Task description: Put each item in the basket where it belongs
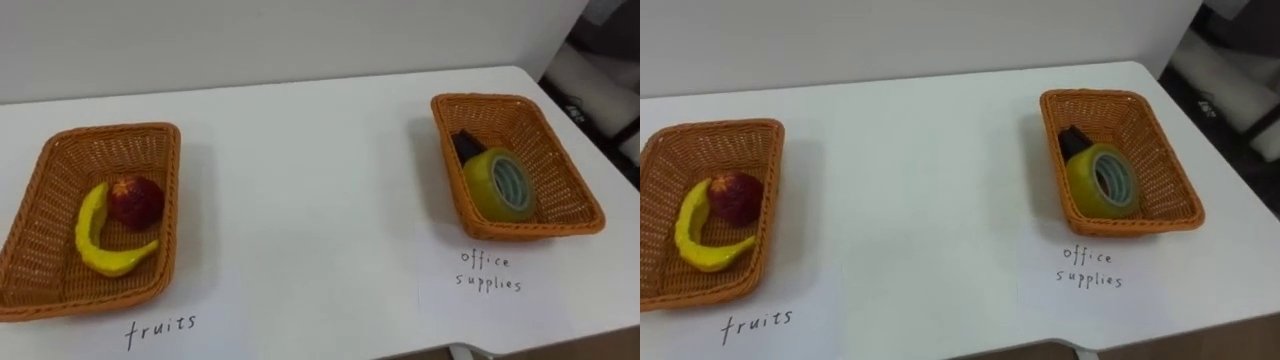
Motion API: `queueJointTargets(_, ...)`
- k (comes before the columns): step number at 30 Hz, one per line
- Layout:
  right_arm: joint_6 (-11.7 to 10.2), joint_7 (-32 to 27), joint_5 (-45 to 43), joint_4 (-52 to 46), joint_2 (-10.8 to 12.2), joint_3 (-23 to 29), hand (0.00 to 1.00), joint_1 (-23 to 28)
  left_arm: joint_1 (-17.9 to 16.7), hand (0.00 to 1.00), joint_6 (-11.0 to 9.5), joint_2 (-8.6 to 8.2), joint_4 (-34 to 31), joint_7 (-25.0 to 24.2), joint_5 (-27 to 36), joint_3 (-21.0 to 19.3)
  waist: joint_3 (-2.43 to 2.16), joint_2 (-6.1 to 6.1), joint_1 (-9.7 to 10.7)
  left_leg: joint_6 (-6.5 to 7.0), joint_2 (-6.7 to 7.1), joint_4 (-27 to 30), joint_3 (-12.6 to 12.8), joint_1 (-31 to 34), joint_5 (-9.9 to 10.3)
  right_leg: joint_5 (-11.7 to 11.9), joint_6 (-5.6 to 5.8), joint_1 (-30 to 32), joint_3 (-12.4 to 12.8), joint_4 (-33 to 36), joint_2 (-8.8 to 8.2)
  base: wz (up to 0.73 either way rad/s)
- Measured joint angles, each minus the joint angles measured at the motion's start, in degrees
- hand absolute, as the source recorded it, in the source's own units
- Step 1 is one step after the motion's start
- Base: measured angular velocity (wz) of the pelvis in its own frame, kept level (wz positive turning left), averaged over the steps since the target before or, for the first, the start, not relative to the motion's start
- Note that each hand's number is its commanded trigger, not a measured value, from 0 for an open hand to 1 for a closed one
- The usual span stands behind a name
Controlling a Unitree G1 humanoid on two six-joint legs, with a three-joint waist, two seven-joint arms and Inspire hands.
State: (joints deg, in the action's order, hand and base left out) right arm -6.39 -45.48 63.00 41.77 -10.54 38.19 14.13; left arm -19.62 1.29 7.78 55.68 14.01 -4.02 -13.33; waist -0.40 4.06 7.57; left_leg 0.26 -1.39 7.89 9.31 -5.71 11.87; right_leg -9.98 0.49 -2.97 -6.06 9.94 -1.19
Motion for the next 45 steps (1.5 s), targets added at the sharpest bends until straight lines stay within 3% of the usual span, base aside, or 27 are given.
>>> queueJointTargets(2, -0.1, 0.6, -0.1, 3.5, 0.7, -0.6, 0.0, 0.4, -0.2, 0.0, 0.0, -0.08, 0.1, -0.3, 0.1, 0.0, 0.22, -0.37, 0.0, 0.01, 0.02, 0.0, 0.0, 0.0, 0.0, 0.0, 0.04, -0.1, 0.0, -0.1, -0.03, 0.0)
queueJointTargets(8, -0.2, 5.7, -0.3, 15.5, 3.2, -3.3, 0.0, 0.6, -0.2, 0.0, 0.0, -0.99, 1.7, -3.5, 0.2, 0.1, 0.2, -1.26, -0.2, 0.03, 0.15, -0.1, -0.6, -0.6, 0.2, -0.4, 0.07, -1.1, 0.1, 0.0, -0.12, 0.03)
queueJointTargets(12, 0.4, 13.1, -1.1, 23.0, 4.5, -9.0, 0.0, -0.1, -0.2, 0.0, 0.0, -1.8, 2.2, -6.3, 0.1, 0.2, -0.24, -2.21, -0.4, 0.1, 0.28, 0.2, -0.7, -0.7, 0.2, -0.6, 0.12, -1.3, -0.5, 0.2, -0.37, 0.04)
queueJointTargets(16, 3.3, 21.3, -2.8, 26.8, 4.7, -14.9, 0.0, -1.6, -0.2, 0.0, 0.0, -1.93, 3.1, -7.0, 1.0, 1.0, -0.19, -2.51, -0.9, 0.08, 0.21, 1.4, -0.7, -0.9, 0.9, -1.3, 0.14, -1.1, -0.5, 0.8, -0.47, 0.0)
queueJointTargets(17, 3.9, 24.0, -3.3, 27.1, 4.7, -17.2, 0.0, -1.6, -0.2, 0.0, 0.0, -1.97, 3.1, -7.2, 1.2, 1.4, -0.16, -2.64, -1.9, 0.09, 0.11, 1.7, -0.7, -0.9, 1.2, -1.3, 0.13, -1.3, -0.6, 0.8, -0.43, 0.0)
queueJointTargets(19, 4.8, 28.1, -6.8, 27.1, 4.7, -20.4, 0.0, -1.7, 0.0, 0.0, 0.0, -2.01, 3.4, -7.3, 1.1, 1.4, -0.16, -2.67, -3.0, 0.12, 0.13, 1.8, -1.0, -1.0, 1.2, -1.3, 0.14, -1.5, -0.7, 0.8, -0.47, 0.06)
queueJointTargets(24, 6.9, 37.9, -26.9, 28.7, 4.3, -27.5, 0.0, -4.0, -0.5, 0.0, 0.8, -1.72, 4.3, -7.3, 0.9, 2.2, 0.05, -3.09, -4.7, 0.12, 0.2, 1.8, -1.9, -2.0, 1.4, -1.3, 0.17, -3.2, -2.0, 0.4, -0.6, 0.1)
queueJointTargets(29, 7.8, 40.3, -40.7, 28.7, 4.3, -34.6, 0.0, -5.7, -0.4, 0.0, 1.9, -1.73, 5.2, -7.5, 0.5, 4.6, 0.13, -3.16, -6.8, 0.09, 0.25, 1.7, -2.5, -2.5, 1.4, -1.3, 0.18, -4.5, -2.9, -0.4, -0.61, 0.1)
queueJointTargets(36, 7.5, 38.1, -57.8, 28.6, 4.2, -37.0, 0.0, -7.6, -0.1, 0.0, 4.8, -2.35, 6.5, -7.3, -3.5, 6.8, 0.28, -3.12, -8.2, 0.06, 0.34, 1.5, -3.5, -2.3, 1.5, -1.4, 0.3, -5.1, -4.0, -1.3, -0.65, 0.07)
queueJointTargets(45, 7.2, 35.6, -60.9, 28.6, 4.2, -39.8, 0.0, -8.6, 1.0, 0.0, 6.5, -2.6, 7.2, -5.4, -5.3, 8.5, 0.45, -3.36, -8.3, 0.06, 0.4, 1.5, -3.8, -1.9, 1.5, -1.4, 0.32, -5.1, -4.2, -1.5, -0.68, 0.02)
